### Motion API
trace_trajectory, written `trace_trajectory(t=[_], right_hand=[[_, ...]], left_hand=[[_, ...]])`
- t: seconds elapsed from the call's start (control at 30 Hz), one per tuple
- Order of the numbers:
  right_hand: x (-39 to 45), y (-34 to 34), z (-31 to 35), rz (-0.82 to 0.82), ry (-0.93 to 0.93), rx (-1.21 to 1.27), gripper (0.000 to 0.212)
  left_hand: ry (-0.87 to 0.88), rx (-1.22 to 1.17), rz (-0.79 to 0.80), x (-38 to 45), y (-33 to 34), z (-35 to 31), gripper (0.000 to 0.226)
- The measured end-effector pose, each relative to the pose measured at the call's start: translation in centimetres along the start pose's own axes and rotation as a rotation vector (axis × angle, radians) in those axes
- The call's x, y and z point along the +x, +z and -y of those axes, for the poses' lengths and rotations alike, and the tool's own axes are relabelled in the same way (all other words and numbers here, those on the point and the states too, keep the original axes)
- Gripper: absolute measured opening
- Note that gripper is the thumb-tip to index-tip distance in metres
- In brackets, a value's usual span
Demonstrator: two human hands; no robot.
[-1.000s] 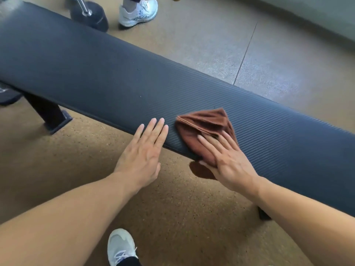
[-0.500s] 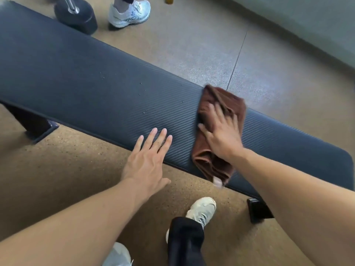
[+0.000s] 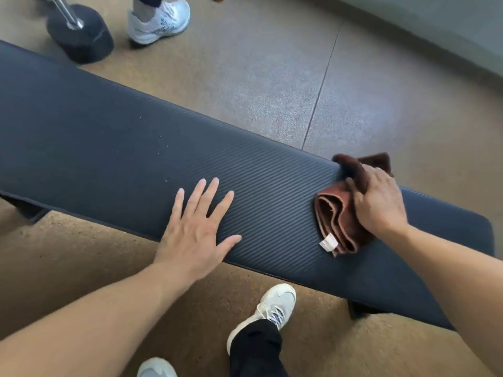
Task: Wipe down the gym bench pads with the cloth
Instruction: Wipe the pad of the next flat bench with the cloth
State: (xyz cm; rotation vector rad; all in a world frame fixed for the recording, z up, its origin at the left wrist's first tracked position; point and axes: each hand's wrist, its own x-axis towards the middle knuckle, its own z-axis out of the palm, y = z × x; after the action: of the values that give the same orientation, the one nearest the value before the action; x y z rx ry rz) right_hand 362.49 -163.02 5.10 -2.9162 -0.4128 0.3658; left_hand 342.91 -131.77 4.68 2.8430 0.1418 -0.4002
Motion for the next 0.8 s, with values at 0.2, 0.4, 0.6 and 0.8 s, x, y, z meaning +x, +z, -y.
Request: trace_trajectory(t=[0.2,0.4,0.6,0.8], right_hand=[[3.4,0.4,2.0,0.0,0.187,-0.03,0.045],[9.3,3.6,17.6,0.116,-0.116,0.057,0.043],[9.3,1.7,9.3,0.195,-0.196,0.0,0.056],[6.0,-2.6,-2.7,0.22,0.237,-0.027,0.062]], left_hand=[[-0.217,-0.023,0.363,8.7,-2.6,-1.0,0.17],[-0.272,-0.081,0.487,9.0,-3.1,-1.4,0.175],[-0.356,-0.063,0.61,9.7,-4.4,-2.4,0.175],[-0.322,-0.072,0.616,9.8,-4.3,-2.4,0.174]])
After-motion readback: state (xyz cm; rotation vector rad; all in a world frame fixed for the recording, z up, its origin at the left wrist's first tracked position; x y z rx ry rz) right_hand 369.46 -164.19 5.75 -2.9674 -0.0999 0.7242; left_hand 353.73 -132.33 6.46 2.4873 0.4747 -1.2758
